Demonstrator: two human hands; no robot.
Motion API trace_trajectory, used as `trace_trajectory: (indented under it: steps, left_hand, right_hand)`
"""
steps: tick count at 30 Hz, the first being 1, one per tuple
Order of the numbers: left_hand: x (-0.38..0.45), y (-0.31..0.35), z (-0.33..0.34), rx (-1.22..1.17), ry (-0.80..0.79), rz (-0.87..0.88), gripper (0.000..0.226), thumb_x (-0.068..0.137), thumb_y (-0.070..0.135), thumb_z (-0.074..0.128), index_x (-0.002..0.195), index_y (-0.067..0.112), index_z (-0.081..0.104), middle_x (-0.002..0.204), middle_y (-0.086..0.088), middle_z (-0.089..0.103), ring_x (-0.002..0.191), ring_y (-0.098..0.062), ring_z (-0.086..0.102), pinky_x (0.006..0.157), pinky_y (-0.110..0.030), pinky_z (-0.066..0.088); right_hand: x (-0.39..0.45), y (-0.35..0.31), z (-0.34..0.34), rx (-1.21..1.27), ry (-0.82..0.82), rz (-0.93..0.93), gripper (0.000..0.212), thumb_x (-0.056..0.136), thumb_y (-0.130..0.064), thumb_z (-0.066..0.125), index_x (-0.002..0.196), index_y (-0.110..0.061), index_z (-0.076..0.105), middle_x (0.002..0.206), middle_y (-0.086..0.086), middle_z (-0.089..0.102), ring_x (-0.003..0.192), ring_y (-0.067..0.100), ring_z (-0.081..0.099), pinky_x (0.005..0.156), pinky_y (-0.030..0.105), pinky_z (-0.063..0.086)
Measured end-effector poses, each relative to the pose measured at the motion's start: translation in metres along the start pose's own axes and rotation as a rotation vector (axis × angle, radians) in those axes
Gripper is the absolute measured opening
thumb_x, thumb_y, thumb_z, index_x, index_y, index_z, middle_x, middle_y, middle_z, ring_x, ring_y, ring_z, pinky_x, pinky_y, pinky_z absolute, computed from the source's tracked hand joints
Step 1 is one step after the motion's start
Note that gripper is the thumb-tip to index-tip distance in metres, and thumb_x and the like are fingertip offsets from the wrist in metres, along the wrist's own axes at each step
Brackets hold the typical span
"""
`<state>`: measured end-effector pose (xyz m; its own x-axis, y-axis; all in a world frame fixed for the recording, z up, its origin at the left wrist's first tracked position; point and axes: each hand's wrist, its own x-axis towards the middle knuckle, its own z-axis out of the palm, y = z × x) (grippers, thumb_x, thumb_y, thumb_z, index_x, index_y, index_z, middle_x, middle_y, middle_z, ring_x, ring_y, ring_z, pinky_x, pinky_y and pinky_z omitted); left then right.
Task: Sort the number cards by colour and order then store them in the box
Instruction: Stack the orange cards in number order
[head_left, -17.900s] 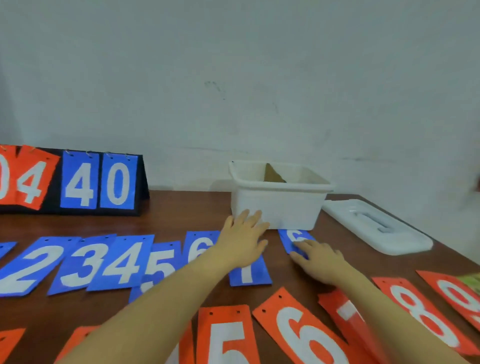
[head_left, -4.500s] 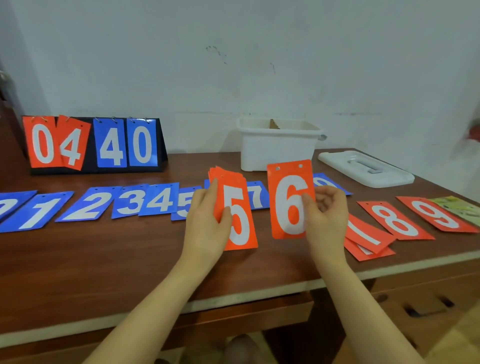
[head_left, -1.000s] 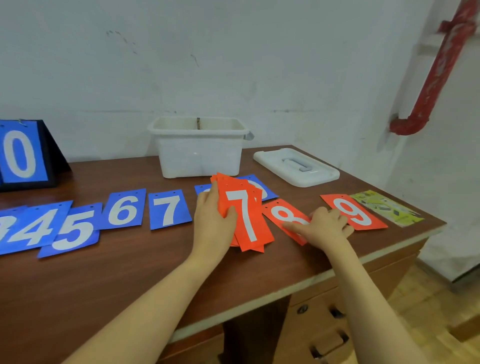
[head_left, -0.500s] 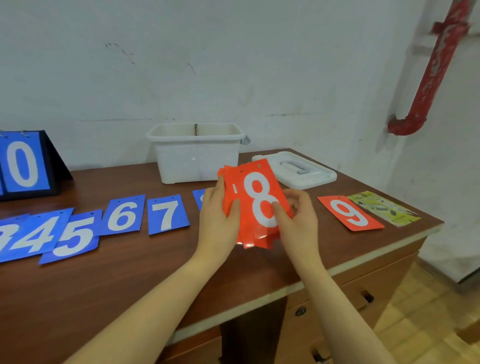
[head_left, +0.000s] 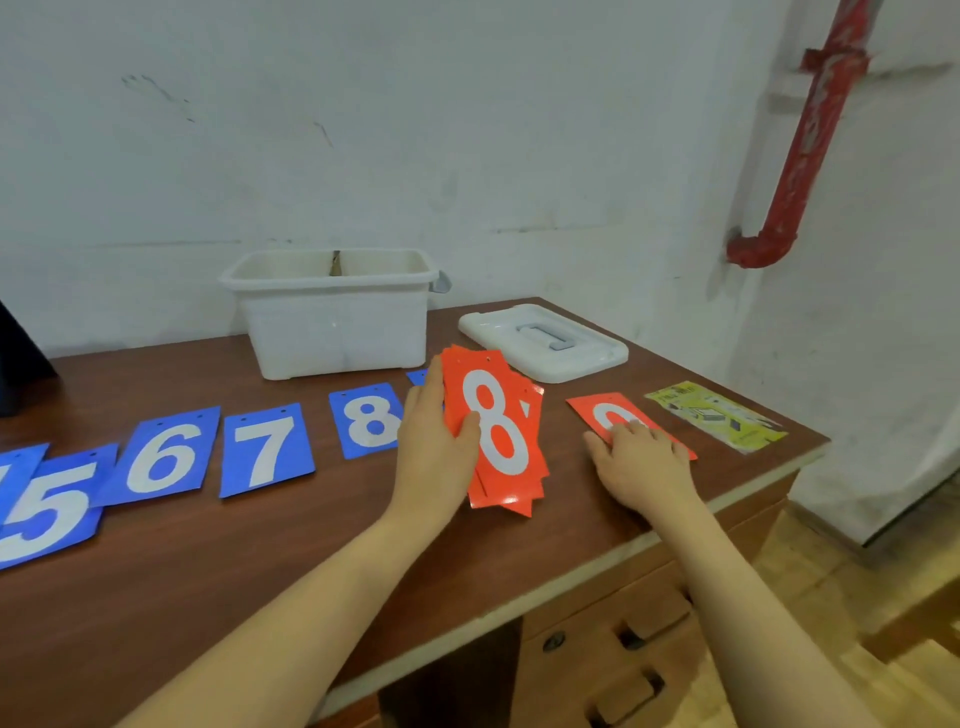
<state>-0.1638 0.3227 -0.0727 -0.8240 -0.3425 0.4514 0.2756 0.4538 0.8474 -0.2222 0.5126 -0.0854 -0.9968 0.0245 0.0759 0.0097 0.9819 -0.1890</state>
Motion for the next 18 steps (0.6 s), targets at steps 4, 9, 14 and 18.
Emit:
trace_trajectory:
  steps: [4,9,14,18]
  left_hand:
    - [0.003,-0.006,-0.007,0.070,0.007,-0.002,0.060,0.091,0.010,0.050,0.144,0.025,0.027,0.127,-0.003,0.046,0.117,-0.015,0.049,0.096,-0.027,0.044]
    - [0.008,-0.010,-0.029,0.149,0.023,-0.001,0.060,0.093,0.012,0.048,0.146,0.026,0.023,0.128,-0.004,0.045,0.118,-0.015,0.047,0.089,-0.021,0.039]
    - [0.008,-0.013,-0.038,0.180,0.027,-0.002,0.061,0.093,0.014,0.049,0.146,0.025,0.022,0.129,-0.004,0.046,0.121,-0.018,0.047,0.090,-0.025,0.041]
    - [0.003,-0.012,-0.047,0.208,0.057,0.022,0.061,0.094,0.013,0.046,0.147,0.024,0.019,0.132,-0.005,0.041,0.122,-0.018,0.044,0.090,-0.021,0.035]
  right_hand:
    - [-0.011,-0.023,0.000,0.113,0.127,-0.151,0.038,0.099,-0.034,0.030,0.112,-0.017,0.061,0.119,0.006,0.056,0.115,0.028,0.047,0.098,0.042,0.030]
    - [-0.007,-0.031,-0.001,0.110,0.039,0.008,0.065,0.087,-0.057,0.049,0.136,-0.016,0.040,0.143,0.009,0.036,0.133,0.031,0.030,0.107,0.046,0.023]
    - [-0.002,-0.038,-0.003,0.201,-0.045,0.045,0.083,0.072,-0.067,0.061,0.131,-0.012,0.040,0.139,0.012,0.036,0.131,0.032,0.031,0.107,0.047,0.025]
    - [-0.012,-0.055,0.006,0.396,0.077,0.025,0.055,0.078,-0.045,0.068,0.115,-0.015,0.042,0.126,0.008,0.051,0.120,0.028,0.043,0.099,0.041,0.033]
